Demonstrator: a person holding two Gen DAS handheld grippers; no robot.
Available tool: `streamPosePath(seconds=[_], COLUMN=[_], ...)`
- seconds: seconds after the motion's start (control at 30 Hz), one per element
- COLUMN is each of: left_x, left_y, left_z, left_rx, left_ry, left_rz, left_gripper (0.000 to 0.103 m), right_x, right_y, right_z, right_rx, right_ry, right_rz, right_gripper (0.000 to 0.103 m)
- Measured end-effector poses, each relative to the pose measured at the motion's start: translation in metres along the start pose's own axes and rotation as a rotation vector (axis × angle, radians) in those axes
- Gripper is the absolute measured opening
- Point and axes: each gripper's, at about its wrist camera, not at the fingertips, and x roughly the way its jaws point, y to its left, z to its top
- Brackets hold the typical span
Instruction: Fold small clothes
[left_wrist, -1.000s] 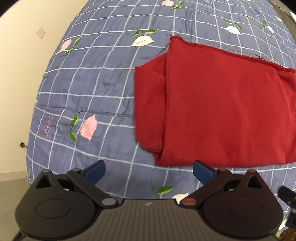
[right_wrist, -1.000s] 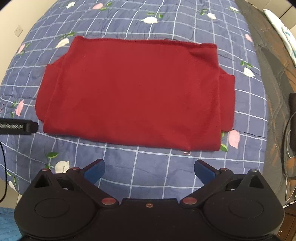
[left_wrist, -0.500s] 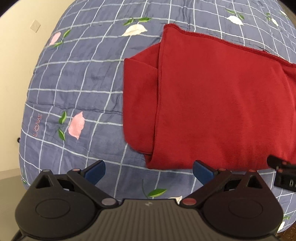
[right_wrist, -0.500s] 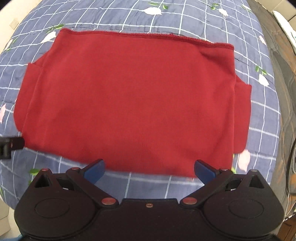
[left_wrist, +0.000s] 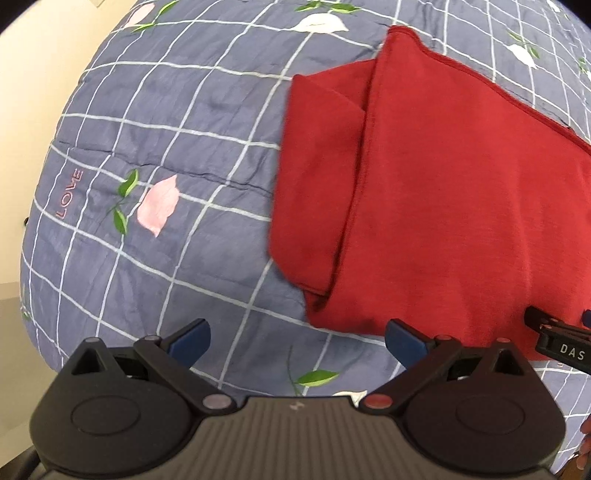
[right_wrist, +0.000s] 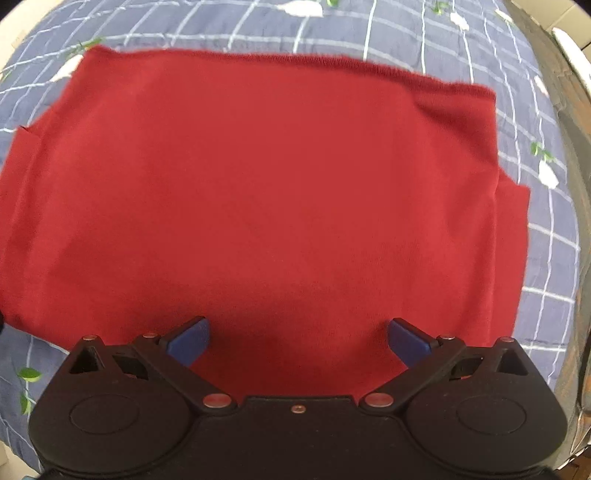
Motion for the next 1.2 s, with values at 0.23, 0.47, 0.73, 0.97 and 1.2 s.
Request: streamPosePath(seconds=[0.23, 0.47, 0.73, 0.97, 1.2], left_x=[0.003, 0.003, 0.000, -0.002, 0.002], left_y=[0.003, 0.006, 0.018, 0.026, 0.029], left_z=[0.002, 0.003, 0.008, 0.022, 0.029], left_rx=[-0.013, -0.036, -0.102, -0.115, -0.080], left_ry=[0.009, -0.013, -0.096, -0.174, -0.221], left_rz=[0.013, -0.019, -0.109, -0.117, -0.134], left_gripper=[0.102, 0.102, 0.102, 0.102, 0.102], right_x=[0.006, 0.009, 0.010, 0.013, 0.015], right_y=[-0.002, 0.001, 0.005, 0.010, 0.012], right_z=[0.001, -0.002, -0.008, -0.018, -0.031], right_rx=[0.007, 0.006, -0.001, 0.004, 0.005], right_ry=[0.004, 0.010, -0.004, -0.033, -0.087], right_rz=[0.011, -0.005, -0.014, -0.035, -0.050], right_gripper=[0.102, 0.102, 0.102, 0.102, 0.102])
